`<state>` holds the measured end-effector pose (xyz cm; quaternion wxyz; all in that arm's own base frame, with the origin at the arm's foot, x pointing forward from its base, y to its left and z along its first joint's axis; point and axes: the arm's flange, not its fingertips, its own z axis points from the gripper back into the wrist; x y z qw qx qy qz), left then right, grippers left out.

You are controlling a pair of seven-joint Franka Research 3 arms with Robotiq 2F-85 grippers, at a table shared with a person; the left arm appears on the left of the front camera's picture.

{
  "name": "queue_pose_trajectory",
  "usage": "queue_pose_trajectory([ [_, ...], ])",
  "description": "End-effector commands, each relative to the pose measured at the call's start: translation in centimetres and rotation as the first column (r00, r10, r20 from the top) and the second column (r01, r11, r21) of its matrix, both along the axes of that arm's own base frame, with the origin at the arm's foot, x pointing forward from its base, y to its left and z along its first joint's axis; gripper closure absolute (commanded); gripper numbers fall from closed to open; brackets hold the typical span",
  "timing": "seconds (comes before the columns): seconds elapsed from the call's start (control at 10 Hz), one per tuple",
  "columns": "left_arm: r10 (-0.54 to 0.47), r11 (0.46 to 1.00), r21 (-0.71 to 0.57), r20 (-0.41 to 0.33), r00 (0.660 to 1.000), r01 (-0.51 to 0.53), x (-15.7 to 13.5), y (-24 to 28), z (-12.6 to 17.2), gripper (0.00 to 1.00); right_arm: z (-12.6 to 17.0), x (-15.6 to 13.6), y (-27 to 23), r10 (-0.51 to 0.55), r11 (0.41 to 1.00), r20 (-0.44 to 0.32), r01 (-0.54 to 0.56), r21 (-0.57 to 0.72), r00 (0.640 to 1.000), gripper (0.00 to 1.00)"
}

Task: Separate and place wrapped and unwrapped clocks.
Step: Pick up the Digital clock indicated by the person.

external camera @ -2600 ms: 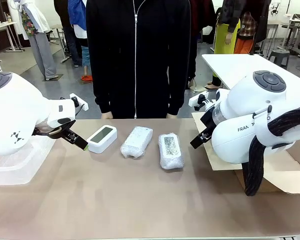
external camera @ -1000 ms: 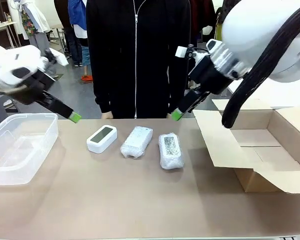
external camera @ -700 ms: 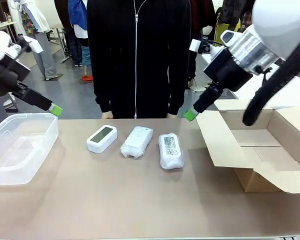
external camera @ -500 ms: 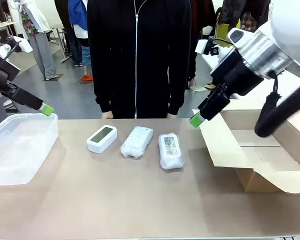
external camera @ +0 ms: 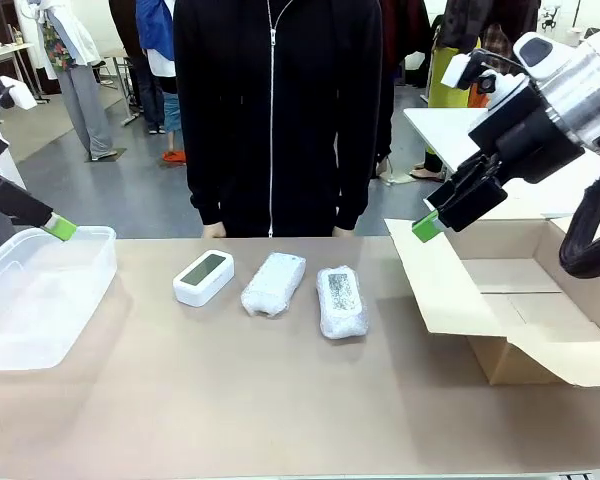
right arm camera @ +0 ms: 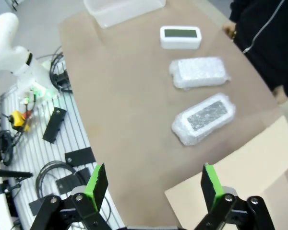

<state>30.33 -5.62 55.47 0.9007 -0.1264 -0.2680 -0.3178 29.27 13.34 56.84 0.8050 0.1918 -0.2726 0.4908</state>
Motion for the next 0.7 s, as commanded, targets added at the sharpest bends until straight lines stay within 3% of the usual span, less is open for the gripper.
queue_pose_trajectory([
  [0.0, -0.078, 0.996, 0.042, 0.041, 0.996, 0.076, -5.6, 0.5, -6.3, 0.00, -0.3, 1.5, -0.1, -0.012, 1.000, -0.011, 0.012, 0.026, 1.000, 0.00],
  [0.2, -0.098, 0.995, 0.021, 0.034, 0.995, 0.097, -5.0, 0.2, -6.8, 0.00, -1.5, 2.1, 0.9, -0.004, 1.000, 0.013, 0.004, -0.019, 1.000, 0.00],
  [0.3, -0.056, 0.998, 0.020, 0.018, 0.998, 0.056, -0.8, 0.1, 0.5, 0.00, -0.3, 0.9, -0.5, -0.022, 1.000, -0.008, 0.022, 0.010, 1.000, 0.00],
  [0.6, -0.056, 0.998, 0.020, 0.018, 0.998, 0.056, -0.8, 0.1, 0.5, 0.00, -0.3, 0.9, -0.5, -0.022, 1.000, -0.008, 0.022, 0.010, 1.000, 0.00],
])
